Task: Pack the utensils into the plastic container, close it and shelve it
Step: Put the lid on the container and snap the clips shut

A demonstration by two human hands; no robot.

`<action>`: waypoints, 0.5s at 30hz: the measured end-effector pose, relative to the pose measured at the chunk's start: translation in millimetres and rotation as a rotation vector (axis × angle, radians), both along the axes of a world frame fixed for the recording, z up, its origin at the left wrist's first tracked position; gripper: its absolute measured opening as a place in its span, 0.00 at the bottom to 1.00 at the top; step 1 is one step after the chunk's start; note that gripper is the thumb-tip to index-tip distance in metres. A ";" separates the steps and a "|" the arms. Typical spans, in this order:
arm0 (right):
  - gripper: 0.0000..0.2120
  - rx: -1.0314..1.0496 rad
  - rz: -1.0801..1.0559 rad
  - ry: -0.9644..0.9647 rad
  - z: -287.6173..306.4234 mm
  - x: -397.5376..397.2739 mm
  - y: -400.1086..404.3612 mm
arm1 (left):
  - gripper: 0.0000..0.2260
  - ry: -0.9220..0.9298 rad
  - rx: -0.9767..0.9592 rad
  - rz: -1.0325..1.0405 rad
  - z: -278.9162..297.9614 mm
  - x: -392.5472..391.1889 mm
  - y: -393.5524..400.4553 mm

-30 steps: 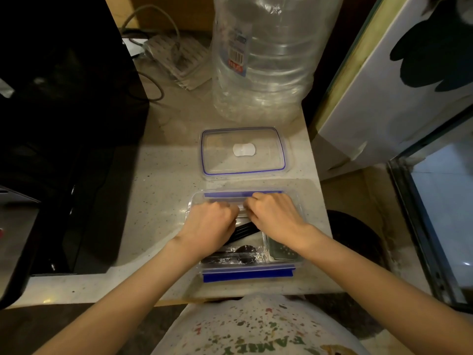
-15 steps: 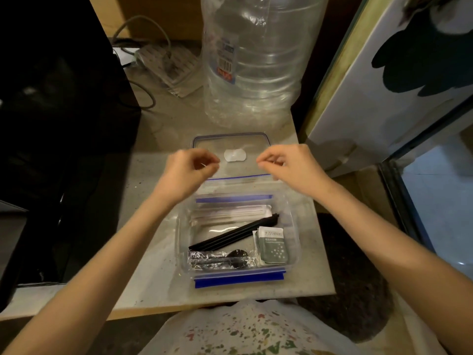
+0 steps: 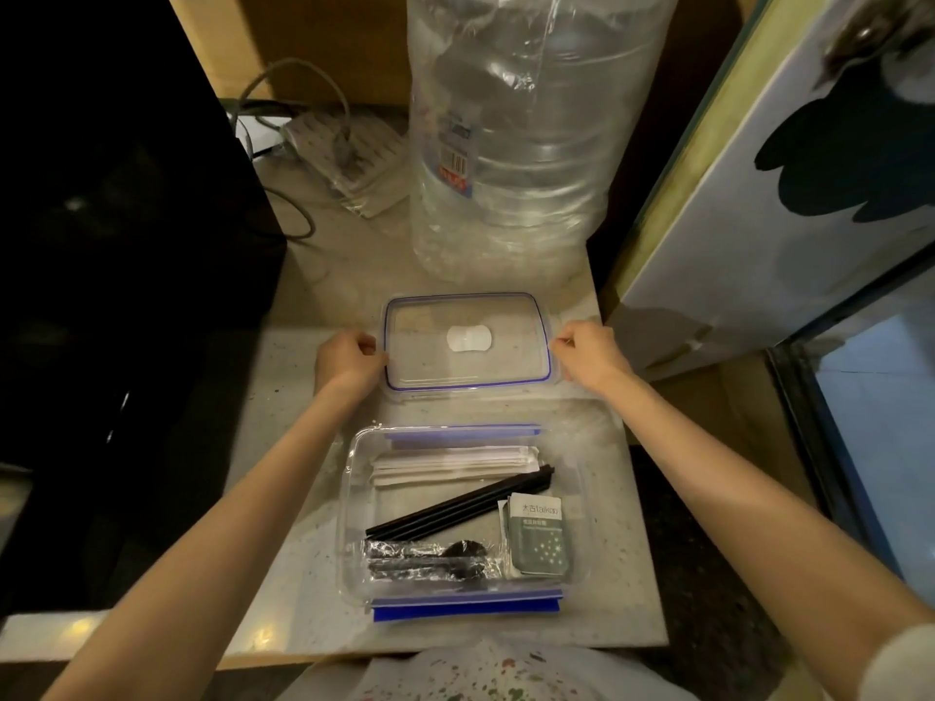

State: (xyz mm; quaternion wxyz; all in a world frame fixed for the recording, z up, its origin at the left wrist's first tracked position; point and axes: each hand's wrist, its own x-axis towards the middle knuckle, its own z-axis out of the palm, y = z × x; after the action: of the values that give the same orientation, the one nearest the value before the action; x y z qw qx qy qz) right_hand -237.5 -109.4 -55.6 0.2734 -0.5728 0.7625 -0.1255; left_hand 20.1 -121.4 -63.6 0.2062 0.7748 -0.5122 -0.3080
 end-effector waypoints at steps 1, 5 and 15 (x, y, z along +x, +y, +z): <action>0.10 0.000 0.000 -0.004 -0.5 1.0 -1.4 | 0.09 -0.002 -0.002 0.005 1.3 -0.1 -0.6; 0.08 -0.011 0.029 0.066 3.4 4.5 -3.5 | 0.07 -0.057 0.000 -0.009 6.0 -0.3 -1.9; 0.07 -0.338 -0.059 -0.014 23.3 6.1 33.0 | 0.12 -0.033 -0.298 0.070 33.8 -4.1 35.5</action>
State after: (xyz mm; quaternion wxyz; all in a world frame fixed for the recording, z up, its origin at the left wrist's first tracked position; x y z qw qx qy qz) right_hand -231.4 -76.4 -32.2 0.1748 -0.5870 0.7452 -0.2637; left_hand 16.0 -85.9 -29.8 0.3211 0.7578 -0.5283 -0.2085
